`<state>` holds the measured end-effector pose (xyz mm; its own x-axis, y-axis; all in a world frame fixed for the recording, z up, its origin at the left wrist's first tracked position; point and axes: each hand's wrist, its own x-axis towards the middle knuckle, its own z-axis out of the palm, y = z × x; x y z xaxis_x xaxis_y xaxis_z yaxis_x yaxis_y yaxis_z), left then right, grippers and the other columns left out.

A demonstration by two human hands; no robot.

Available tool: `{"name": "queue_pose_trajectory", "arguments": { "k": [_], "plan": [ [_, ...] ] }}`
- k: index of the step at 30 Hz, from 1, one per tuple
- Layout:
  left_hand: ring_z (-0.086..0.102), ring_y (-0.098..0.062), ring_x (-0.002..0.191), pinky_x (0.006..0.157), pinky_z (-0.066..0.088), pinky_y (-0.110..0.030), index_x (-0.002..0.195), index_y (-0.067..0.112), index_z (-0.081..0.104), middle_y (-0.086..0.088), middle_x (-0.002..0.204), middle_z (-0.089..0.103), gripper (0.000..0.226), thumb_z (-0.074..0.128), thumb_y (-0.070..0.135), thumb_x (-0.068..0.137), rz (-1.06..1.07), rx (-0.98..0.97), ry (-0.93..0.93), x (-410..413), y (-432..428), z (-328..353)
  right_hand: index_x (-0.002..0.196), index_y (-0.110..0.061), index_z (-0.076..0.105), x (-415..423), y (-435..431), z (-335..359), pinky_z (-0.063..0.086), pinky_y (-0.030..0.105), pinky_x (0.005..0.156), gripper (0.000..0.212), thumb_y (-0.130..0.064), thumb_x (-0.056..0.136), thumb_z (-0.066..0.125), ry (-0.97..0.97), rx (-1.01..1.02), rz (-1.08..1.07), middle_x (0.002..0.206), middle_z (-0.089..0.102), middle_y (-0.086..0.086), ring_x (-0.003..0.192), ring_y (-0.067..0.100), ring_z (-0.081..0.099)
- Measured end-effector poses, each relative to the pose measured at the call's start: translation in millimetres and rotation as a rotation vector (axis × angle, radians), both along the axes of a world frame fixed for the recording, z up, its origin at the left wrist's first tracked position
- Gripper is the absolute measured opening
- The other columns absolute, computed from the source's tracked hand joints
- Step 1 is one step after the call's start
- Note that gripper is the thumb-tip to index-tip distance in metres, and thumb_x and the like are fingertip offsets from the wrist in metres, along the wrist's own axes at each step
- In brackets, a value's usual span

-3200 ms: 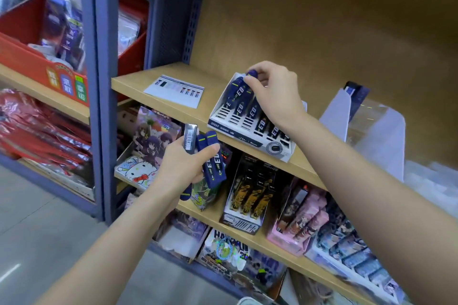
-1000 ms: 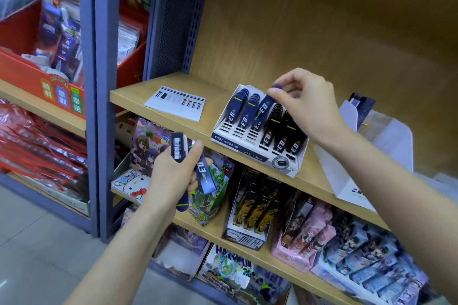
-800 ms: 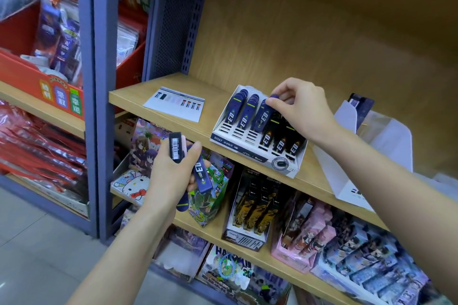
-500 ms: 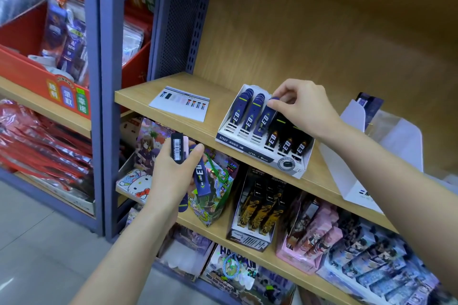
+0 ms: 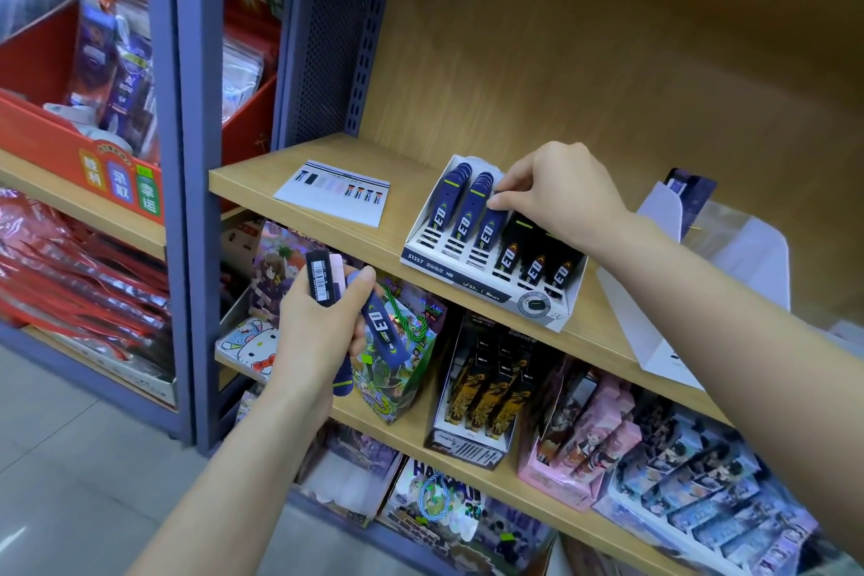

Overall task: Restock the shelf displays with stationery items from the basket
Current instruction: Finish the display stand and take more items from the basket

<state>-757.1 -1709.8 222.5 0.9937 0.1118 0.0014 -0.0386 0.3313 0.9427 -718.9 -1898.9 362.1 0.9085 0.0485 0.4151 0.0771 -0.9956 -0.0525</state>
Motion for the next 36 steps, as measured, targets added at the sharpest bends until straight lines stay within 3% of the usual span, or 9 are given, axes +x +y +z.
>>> {"name": "queue_pose_trajectory", "arguments": {
  "k": [3,6,9,13,19,22,27,33,36],
  "plan": [
    [0.034,-0.011,0.036,0.040,0.033,-0.020,0.091,0.005,0.054,0.000,0.047,0.045,0.018,0.060,0.022,0.093,-0.008,-0.018,0.007,1,0,-1,0.092,-0.022,0.074,-1,-1,2,0.045,0.028,0.072,0.014,-0.031,0.081,0.073,0.002,-0.006,0.022,0.080,0.066,-0.006,0.085,0.015,0.061],
    [0.033,-0.011,0.036,0.039,0.033,-0.020,0.096,0.002,0.054,0.000,0.045,0.044,0.021,0.059,0.022,0.093,-0.016,-0.038,0.000,2,0,-1,0.086,-0.020,0.067,1,-6,6,0.048,0.029,0.072,0.015,-0.029,0.078,0.076,0.024,0.115,0.040,0.077,0.066,-0.005,0.079,0.014,0.061],
    [0.033,-0.011,0.035,0.039,0.033,-0.019,0.087,0.007,0.052,0.002,0.044,0.043,0.017,0.059,0.022,0.094,-0.016,-0.046,0.003,1,-1,-1,0.073,-0.020,0.063,2,-7,6,0.044,0.026,0.065,0.016,-0.028,0.077,0.077,0.057,0.115,0.037,0.069,0.061,-0.009,0.073,0.012,0.059],
    [0.034,-0.010,0.035,0.038,0.034,-0.018,0.078,0.014,0.047,0.000,0.046,0.043,0.021,0.059,0.020,0.093,-0.011,-0.070,0.014,0,-2,1,0.074,-0.020,0.067,1,-4,1,0.042,0.027,0.066,0.013,-0.029,0.079,0.075,0.042,0.031,0.022,0.065,0.060,-0.014,0.075,0.013,0.061],
    [0.031,-0.010,0.035,0.037,0.031,-0.018,0.075,0.014,0.047,0.002,0.044,0.040,0.023,0.061,0.019,0.092,-0.006,-0.109,0.009,-1,-1,3,0.096,-0.016,0.068,-13,0,-12,0.033,0.030,0.070,0.013,-0.024,0.094,0.057,-0.145,-0.144,0.078,0.093,0.057,-0.001,0.094,0.019,0.047],
    [0.029,-0.009,0.038,0.037,0.028,-0.017,0.075,0.014,0.048,0.002,0.048,0.036,0.021,0.063,0.018,0.090,-0.004,-0.124,-0.001,-2,-2,5,0.091,-0.018,0.065,-34,17,-37,0.038,0.027,0.071,0.010,-0.020,0.093,0.056,-0.161,0.053,0.244,0.083,0.052,-0.008,0.075,0.009,0.044],
    [0.027,-0.008,0.038,0.037,0.024,-0.018,0.089,0.009,0.056,0.005,0.044,0.035,0.012,0.066,0.017,0.088,-0.030,-0.109,-0.024,-4,-7,10,0.084,-0.026,0.063,-61,47,-82,0.045,0.011,0.065,0.009,-0.032,0.084,0.070,0.348,0.469,0.291,0.071,0.060,-0.013,0.060,-0.005,0.053],
    [0.026,-0.008,0.037,0.036,0.021,-0.017,0.087,0.004,0.057,0.003,0.047,0.039,0.022,0.056,0.025,0.094,-0.101,-0.082,-0.017,-5,-8,10,0.079,-0.019,0.058,-60,48,-84,0.055,0.038,0.078,0.013,-0.023,0.086,0.069,0.504,0.601,0.239,0.075,0.067,0.001,0.069,0.015,0.065],
    [0.027,-0.007,0.037,0.035,0.019,-0.018,0.094,0.008,0.055,0.000,0.062,0.044,0.022,0.051,0.030,0.097,-0.184,-0.117,0.041,-3,-4,10,0.098,-0.015,0.050,-58,41,-71,0.059,0.040,0.074,0.025,-0.010,0.084,0.069,0.467,0.732,0.242,0.091,0.069,0.009,0.076,0.024,0.071]
  ]
}}
